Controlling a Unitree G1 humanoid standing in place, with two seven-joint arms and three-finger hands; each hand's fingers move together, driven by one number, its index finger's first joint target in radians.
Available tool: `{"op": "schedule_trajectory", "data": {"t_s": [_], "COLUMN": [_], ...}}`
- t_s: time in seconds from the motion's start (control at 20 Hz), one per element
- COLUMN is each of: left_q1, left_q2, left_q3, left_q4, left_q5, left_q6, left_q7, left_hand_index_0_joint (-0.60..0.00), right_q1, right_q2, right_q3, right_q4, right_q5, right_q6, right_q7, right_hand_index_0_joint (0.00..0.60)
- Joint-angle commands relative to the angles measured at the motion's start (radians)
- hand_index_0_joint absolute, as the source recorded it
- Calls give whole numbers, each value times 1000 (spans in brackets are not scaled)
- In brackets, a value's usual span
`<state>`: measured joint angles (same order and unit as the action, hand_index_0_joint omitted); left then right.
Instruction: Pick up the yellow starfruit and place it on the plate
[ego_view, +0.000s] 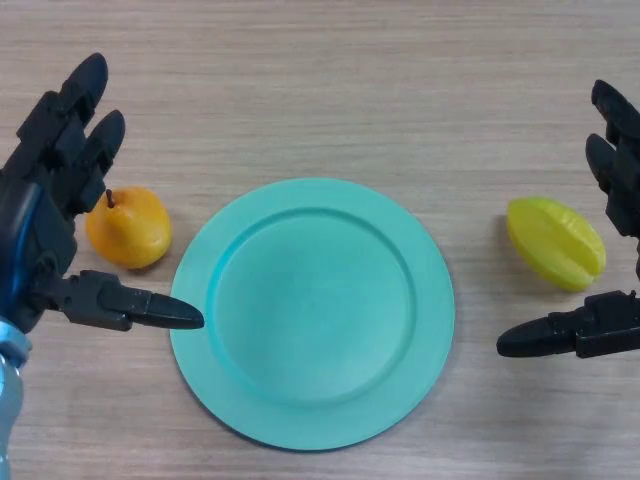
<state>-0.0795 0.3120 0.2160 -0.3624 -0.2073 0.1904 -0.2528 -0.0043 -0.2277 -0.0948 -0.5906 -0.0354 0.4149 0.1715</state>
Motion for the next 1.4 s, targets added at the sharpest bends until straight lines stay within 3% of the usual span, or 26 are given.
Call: {"op": "schedule_trajectory", "data": {"t_s": [0.05,0.4,0.7,1.1,1.4], "left_q1": [-31,-39,-22,4,14], "left_q2": [34,38,31,40,30], "left_q3": [47,45,50,94,94], "left_q4": [-46,-43,-59,-94,-92], "left_q5": [4,-6,-16,-46,-33], "left_q6": [-162,-164,-165,-118,-186], "left_q7": [19,14,2,-26,-1], "left_hand_index_0_joint": [0,0,0,0,0], "right_q1": [-28,-28,-99,-240,-342], "right_q2": [-29,-29,-49,-97,-135], "right_q3": [-38,-39,-25,-14,-12], "right_q4": [-45,-27,120,568,901], "right_q5": [16,3,-65,-210,-264], "right_q6": [-156,-175,-280,-573,-752], "right_q7": [-47,-51,-83,-159,-243], "right_hand_index_0_joint": [0,0,0,0,0]}}
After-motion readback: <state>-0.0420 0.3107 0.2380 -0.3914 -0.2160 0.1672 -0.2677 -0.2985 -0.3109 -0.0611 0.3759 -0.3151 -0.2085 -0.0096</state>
